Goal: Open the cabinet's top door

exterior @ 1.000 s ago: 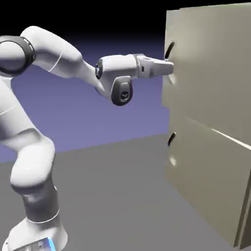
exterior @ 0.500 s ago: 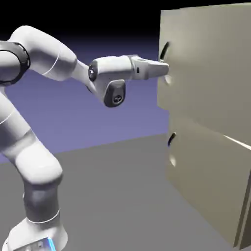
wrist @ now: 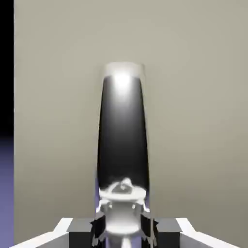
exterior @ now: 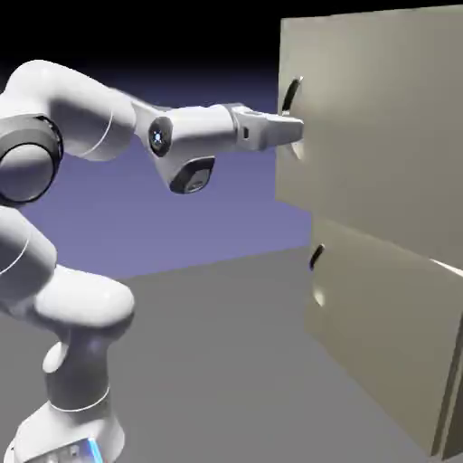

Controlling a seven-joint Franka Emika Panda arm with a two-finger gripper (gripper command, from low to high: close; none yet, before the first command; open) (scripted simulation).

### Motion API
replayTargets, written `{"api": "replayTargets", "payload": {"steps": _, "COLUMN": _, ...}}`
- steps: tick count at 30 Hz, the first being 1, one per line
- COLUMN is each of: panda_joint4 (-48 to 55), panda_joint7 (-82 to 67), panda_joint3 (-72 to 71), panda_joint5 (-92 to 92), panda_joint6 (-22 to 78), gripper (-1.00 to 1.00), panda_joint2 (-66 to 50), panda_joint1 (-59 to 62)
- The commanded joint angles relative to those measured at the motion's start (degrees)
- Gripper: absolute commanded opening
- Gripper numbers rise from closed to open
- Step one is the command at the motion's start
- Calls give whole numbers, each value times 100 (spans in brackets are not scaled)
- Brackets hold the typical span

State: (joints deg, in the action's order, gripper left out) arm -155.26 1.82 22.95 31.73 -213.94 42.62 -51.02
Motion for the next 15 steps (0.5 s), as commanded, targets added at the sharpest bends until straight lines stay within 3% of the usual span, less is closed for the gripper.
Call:
{"api": "replayTargets", "payload": {"steps": 1, "panda_joint4": -14, "panda_joint7": -253, "panda_joint3": 74, "panda_joint5": 173, "panda_joint6": -14, "gripper": -100, "panda_joint2": 129, "panda_joint1": -167}}
{"api": "replayTargets", "payload": {"steps": 9, "panda_joint4": -87, "panda_joint7": -2248, "panda_joint3": 345, "panda_joint5": 1590, "panda_joint6": -49, "gripper": -100, "panda_joint2": 1204, "panda_joint1": -1148}}
{"api": "replayTargets", "payload": {"steps": 15, "panda_joint4": -509, "panda_joint7": -2924, "panda_joint3": -176, "panda_joint5": 2252, "panda_joint6": 1284, "gripper": -100, "panda_joint2": 2267, "panda_joint1": -203}}
